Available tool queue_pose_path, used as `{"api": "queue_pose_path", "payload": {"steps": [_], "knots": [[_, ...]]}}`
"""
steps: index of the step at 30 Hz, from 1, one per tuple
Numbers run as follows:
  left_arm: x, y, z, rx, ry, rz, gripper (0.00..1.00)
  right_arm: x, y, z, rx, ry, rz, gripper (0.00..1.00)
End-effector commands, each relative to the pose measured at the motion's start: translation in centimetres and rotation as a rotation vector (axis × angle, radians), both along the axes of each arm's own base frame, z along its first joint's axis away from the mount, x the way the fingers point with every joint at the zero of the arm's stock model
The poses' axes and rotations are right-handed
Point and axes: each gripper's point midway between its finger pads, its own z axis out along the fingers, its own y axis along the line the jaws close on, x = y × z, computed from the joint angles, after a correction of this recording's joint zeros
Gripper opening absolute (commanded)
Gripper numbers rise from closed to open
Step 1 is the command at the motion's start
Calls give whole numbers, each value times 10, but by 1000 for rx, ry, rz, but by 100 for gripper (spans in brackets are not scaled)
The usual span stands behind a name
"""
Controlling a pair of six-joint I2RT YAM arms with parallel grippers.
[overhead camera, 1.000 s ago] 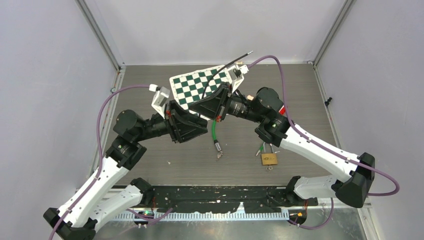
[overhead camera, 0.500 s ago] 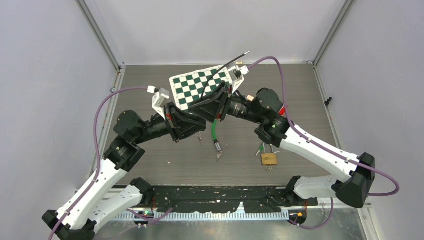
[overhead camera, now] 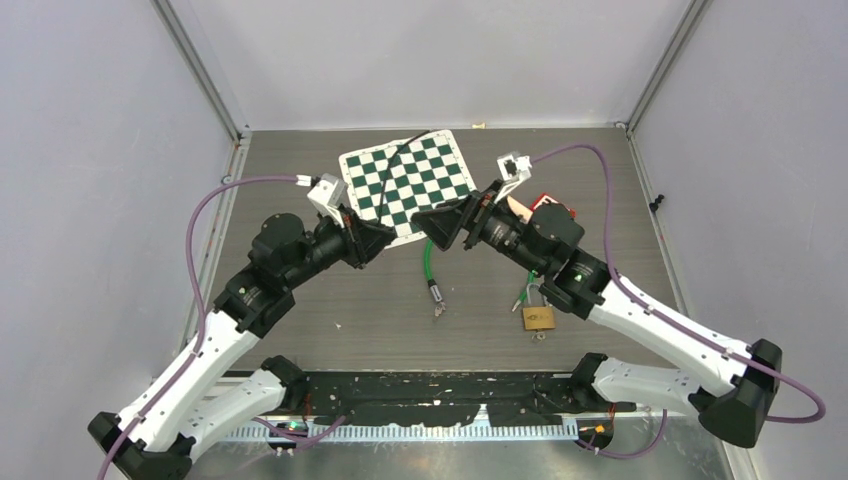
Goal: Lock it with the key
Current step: Lock the lock.
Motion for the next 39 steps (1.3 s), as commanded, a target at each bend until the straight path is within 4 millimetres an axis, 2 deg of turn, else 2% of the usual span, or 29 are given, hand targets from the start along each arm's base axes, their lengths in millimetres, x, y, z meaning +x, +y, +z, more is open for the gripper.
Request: {"api": "queue_pose_path", "payload": {"steps": [1, 2, 4, 7, 12, 14, 19, 21, 22, 23, 24, 25, 29, 32, 35, 39], "knots": [[8, 13, 11, 100, -83, 47, 0, 7, -40, -6, -64, -37, -148, 89], [5, 14, 7, 128, -80, 33, 0, 7, -46, -10, -111, -66, -158, 87], [-2, 15, 2, 178, -91, -12, 0, 1, -56, -4, -184, -154, -157, 81], [-17, 13, -3, 239, -102, -106, 0, -6, -63, -1, -327, -294, -122, 66], [-49, 10, -9, 287, -131, -282, 0, -1, -77, 3, -517, -457, -140, 50], [-58, 11, -6, 288, -149, -319, 0, 1, -81, 5, -566, -524, -146, 51], [-75, 14, -9, 311, -157, -387, 0, 0, -79, 6, -696, -645, -85, 62], [-79, 16, -13, 314, -144, -398, 0, -2, -73, -1, -768, -663, -4, 61], [-80, 17, -14, 325, -160, -407, 0, 1, -67, -12, -814, -657, 40, 59], [-82, 17, -16, 328, -160, -412, 0, -2, -69, -11, -845, -645, 68, 57], [-83, 18, -16, 330, -164, -415, 0, 3, -63, -23, -890, -624, 104, 55], [-84, 18, -16, 329, -169, -416, 0, 2, -65, -23, -914, -610, 122, 53], [-85, 21, -14, 333, -183, -407, 0, 4, -56, -46, -987, -560, 213, 43], [-86, 23, -14, 336, -184, -403, 0, 0, -56, -54, -993, -545, 244, 46], [-87, 23, -14, 336, -187, -406, 0, -4, -55, -60, -989, -536, 264, 52], [-90, 25, -13, 338, -192, -412, 0, 2, -54, -63, -985, -500, 238, 48]]}}
